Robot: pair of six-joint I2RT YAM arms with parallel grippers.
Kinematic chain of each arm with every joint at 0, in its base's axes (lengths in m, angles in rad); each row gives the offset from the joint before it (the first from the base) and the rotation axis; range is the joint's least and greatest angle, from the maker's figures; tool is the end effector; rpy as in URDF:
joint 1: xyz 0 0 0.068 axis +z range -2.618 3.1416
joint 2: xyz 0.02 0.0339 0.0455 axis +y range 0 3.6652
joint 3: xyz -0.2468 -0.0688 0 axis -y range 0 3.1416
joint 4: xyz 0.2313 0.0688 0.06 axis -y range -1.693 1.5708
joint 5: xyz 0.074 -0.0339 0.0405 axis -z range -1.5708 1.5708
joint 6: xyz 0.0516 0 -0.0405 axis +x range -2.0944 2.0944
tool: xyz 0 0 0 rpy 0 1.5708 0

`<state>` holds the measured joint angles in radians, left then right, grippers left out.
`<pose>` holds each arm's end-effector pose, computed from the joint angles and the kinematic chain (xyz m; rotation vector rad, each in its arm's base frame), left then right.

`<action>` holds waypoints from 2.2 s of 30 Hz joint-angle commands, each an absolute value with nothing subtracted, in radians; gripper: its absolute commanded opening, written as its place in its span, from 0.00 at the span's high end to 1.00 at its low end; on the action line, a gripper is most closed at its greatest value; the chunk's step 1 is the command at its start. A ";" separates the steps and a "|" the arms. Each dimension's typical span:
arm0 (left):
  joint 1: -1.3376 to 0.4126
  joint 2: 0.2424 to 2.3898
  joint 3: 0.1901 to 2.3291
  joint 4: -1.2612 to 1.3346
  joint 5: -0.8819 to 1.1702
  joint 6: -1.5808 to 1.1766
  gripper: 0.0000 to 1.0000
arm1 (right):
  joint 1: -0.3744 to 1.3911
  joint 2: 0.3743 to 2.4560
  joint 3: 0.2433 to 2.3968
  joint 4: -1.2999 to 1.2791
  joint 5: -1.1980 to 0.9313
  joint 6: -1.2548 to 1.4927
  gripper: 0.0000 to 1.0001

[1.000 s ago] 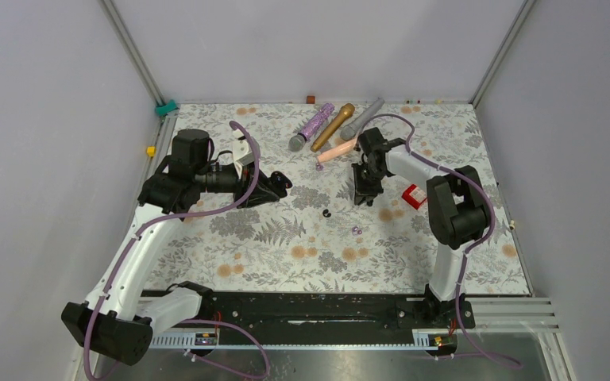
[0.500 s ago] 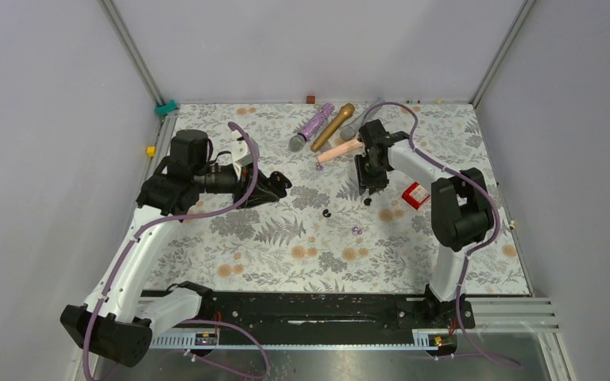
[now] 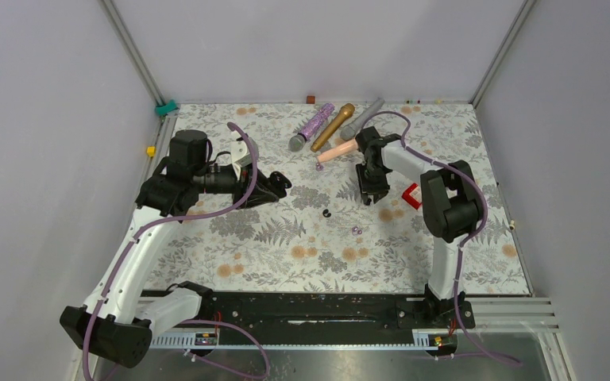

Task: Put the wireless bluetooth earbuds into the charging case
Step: Pick up the earbud from the center of the board.

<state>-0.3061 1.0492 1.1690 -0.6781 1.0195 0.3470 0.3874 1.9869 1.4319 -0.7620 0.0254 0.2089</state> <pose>0.1824 -0.1037 0.3612 1.1691 1.6133 -1.0421 0.3519 0.1421 0.1468 -0.2530 2.8796 0.0732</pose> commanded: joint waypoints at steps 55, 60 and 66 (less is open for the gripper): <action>-0.274 1.010 1.146 -0.591 0.982 0.356 1.00 | 0.659 2.337 2.108 -1.048 0.021 -0.071 0.52; -0.270 1.008 1.142 -0.585 0.983 0.353 1.00 | 0.670 2.271 2.068 -1.024 -0.082 -0.019 0.52; -0.265 1.002 1.140 -0.583 0.988 0.350 1.00 | 0.676 2.275 2.046 -1.008 -0.101 0.074 0.52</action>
